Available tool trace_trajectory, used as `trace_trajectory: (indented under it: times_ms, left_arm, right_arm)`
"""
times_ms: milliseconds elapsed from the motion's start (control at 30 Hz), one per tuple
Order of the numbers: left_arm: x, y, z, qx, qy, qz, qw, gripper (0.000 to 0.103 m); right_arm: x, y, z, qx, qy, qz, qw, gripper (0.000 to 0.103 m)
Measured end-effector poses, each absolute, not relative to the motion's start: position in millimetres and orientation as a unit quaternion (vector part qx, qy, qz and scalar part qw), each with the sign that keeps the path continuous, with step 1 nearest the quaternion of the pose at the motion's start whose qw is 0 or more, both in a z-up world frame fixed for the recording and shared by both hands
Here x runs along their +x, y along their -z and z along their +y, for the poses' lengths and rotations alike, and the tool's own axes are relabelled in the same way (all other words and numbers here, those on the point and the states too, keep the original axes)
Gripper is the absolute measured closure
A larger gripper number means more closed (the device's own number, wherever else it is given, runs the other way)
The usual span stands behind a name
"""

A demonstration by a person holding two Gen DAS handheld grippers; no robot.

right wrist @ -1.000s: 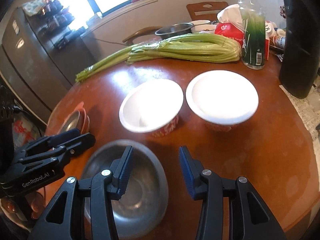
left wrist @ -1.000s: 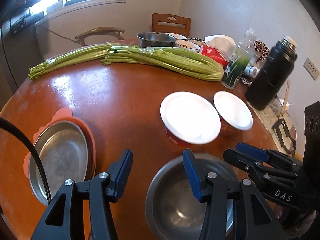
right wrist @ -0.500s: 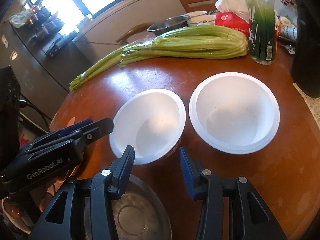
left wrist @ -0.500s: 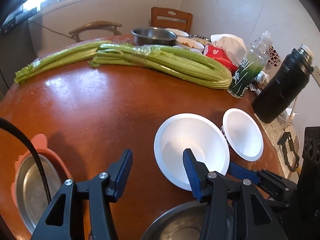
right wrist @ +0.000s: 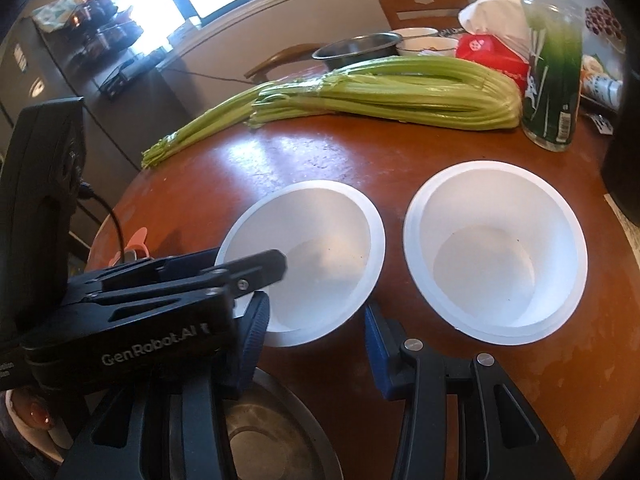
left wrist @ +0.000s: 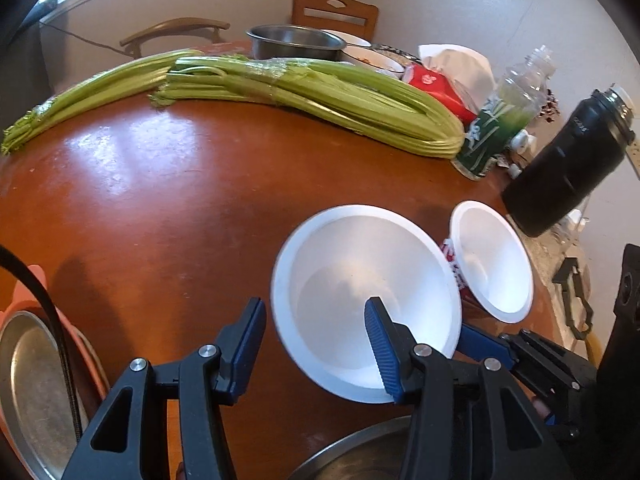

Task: Organize plates and bowls
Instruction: 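Grasp the rim of the white bowl atop a noodle cup with left gripper, then lift the white bowl and carry it over the steel bowl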

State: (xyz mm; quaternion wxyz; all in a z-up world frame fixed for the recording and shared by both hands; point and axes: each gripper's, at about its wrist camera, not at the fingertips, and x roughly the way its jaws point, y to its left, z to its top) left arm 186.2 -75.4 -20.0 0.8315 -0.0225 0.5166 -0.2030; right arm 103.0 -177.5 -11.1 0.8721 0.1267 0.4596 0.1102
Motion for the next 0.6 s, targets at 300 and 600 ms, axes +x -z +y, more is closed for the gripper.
trace_trajectory:
  times_ms: [300,600]
  left_arm:
    - [177,6,-75,-0.016,0.200,0.497,0.844,0.054]
    - [161,-12,-69,-0.013,0.196,0.477,0.857,0.054]
  right_arm:
    - [96,1,-172,0.110,-0.113,0.441,0.883,0.056]
    - [84,-13,-169,0.102,-0.120,0.424,0.892,0.056]
